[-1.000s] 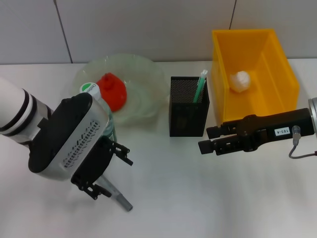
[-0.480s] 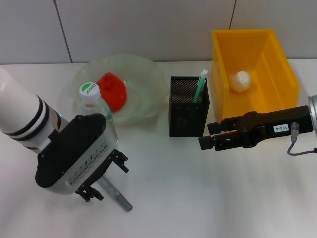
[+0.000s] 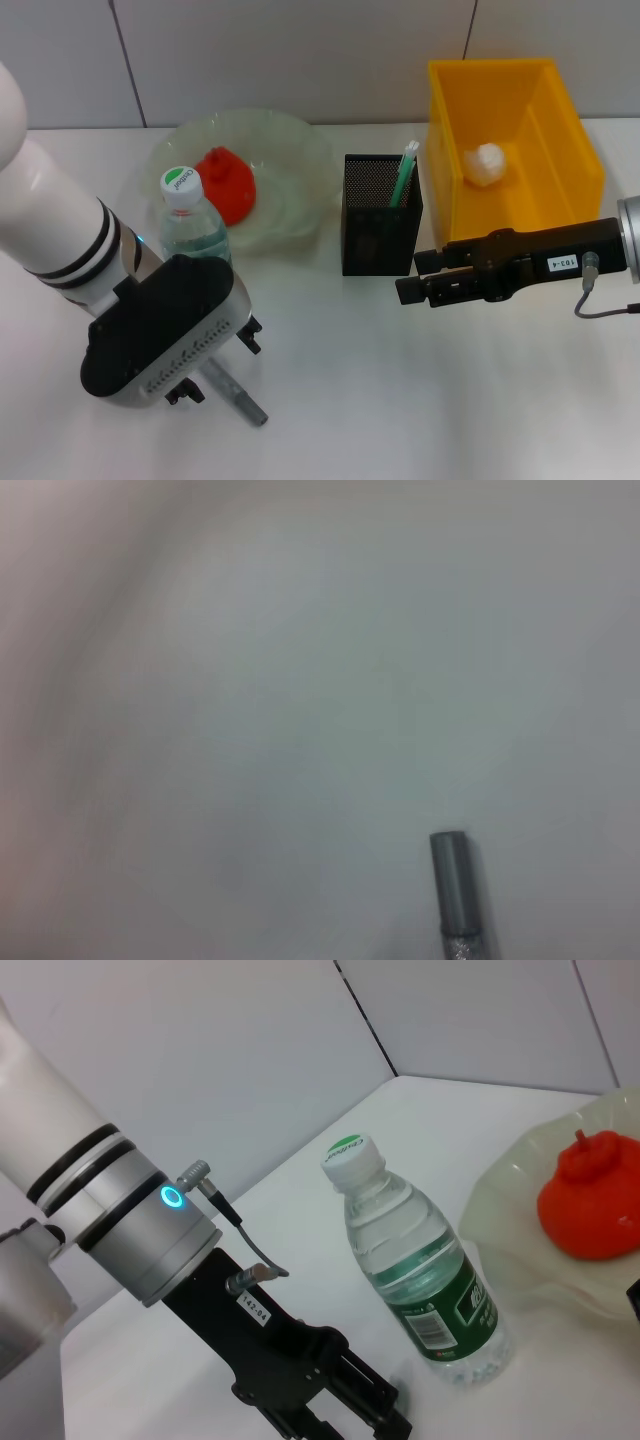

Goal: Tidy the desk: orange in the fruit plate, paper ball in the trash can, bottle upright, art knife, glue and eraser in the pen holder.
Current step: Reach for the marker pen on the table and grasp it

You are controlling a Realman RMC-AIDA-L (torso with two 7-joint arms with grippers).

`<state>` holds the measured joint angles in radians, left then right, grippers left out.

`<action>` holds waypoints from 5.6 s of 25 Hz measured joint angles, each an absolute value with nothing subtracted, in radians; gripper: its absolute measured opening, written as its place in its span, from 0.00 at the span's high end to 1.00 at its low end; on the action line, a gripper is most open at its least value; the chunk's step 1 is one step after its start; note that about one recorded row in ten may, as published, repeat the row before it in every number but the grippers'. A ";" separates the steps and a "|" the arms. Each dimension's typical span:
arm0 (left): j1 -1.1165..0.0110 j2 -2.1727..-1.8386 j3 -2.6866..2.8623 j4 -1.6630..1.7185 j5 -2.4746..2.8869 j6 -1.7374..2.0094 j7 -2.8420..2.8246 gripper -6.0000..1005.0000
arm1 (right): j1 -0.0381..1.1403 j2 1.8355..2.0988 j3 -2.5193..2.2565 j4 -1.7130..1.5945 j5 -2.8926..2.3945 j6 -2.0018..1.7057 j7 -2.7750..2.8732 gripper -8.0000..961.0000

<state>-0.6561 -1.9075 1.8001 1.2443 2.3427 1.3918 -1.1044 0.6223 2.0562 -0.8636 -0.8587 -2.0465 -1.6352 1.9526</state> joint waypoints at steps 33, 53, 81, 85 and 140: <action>-0.798 -1.961 1.879 1.121 2.453 1.446 -1.197 0.37 | 0.631 2.057 -0.871 -0.864 -2.051 -1.637 1.912 0.22; -0.871 -1.998 1.862 1.052 2.499 1.496 -1.245 0.37 | 0.633 2.059 -0.871 -0.865 -2.051 -1.641 1.887 0.22; -0.901 -2.041 1.841 1.026 2.559 1.501 -1.272 0.39 | 0.617 2.062 -0.871 -0.861 -2.049 -1.646 1.861 0.22; -0.902 -2.043 1.839 1.023 2.559 1.501 -1.272 0.40 | 0.617 2.062 -0.871 -0.865 -2.050 -1.646 1.861 0.22; -0.911 -2.055 1.824 0.977 2.572 1.472 -1.294 0.71 | 0.617 2.055 -0.862 -0.874 -2.045 -1.649 1.848 0.22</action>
<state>-0.9112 -2.0555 1.8239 0.9773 2.5724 1.4723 -1.2940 0.6166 2.0554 -0.8619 -0.8744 -2.0448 -1.6489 1.8478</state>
